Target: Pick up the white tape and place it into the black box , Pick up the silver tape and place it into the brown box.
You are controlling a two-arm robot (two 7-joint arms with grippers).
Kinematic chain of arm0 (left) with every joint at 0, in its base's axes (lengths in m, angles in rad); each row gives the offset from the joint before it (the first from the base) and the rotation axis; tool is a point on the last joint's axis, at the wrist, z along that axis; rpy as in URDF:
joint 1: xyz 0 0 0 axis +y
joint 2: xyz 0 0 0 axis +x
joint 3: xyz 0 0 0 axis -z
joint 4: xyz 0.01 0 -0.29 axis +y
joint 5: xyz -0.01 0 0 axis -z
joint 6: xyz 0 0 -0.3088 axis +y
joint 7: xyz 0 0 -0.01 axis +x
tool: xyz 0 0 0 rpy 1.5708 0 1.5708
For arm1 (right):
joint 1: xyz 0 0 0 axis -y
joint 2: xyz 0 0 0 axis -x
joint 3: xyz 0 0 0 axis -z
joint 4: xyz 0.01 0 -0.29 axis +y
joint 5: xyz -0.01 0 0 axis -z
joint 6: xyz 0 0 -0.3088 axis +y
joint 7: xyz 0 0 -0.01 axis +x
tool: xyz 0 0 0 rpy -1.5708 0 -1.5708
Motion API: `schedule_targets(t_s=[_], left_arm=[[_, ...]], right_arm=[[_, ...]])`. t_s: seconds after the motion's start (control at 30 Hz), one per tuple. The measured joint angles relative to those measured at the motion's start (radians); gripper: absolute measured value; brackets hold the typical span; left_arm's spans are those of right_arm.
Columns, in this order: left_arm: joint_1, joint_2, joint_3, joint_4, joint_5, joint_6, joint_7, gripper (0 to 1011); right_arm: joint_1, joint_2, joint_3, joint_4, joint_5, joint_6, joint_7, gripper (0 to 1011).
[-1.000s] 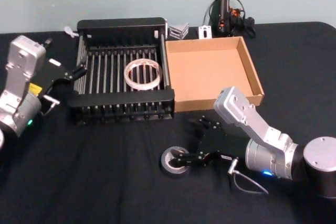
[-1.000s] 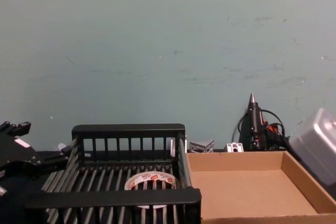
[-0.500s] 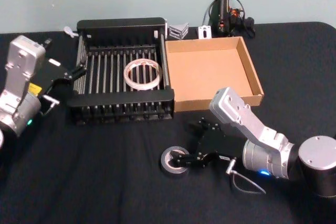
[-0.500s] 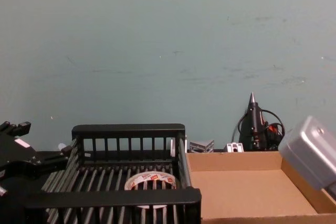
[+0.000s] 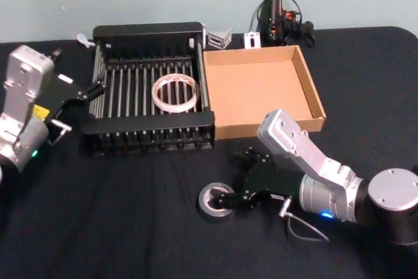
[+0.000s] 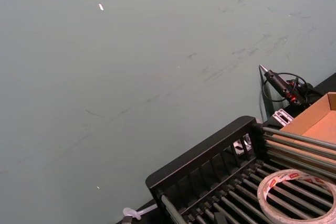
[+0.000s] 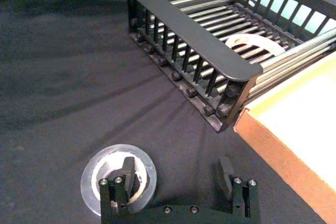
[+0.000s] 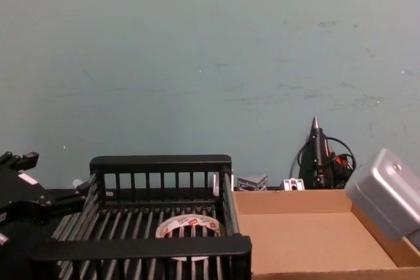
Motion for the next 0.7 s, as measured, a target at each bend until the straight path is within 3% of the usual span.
schedule_targets(t_s=[0.2, 0.43, 0.7], left_arm=[[0.000, 0.000, 0.000, 0.000, 0.000, 0.000, 0.000, 1001], [0.000, 0.000, 0.000, 0.000, 0.000, 0.000, 0.000, 1001], [0.000, 0.000, 0.000, 0.000, 0.000, 0.000, 0.000, 1001]], right_arm=[[0.000, 0.000, 0.000, 0.000, 0.000, 0.000, 0.001, 977], [0.000, 0.001, 0.000, 0.000, 0.000, 0.000, 0.001, 821], [0.000, 0.001, 0.000, 0.000, 0.001, 0.001, 0.002, 572]])
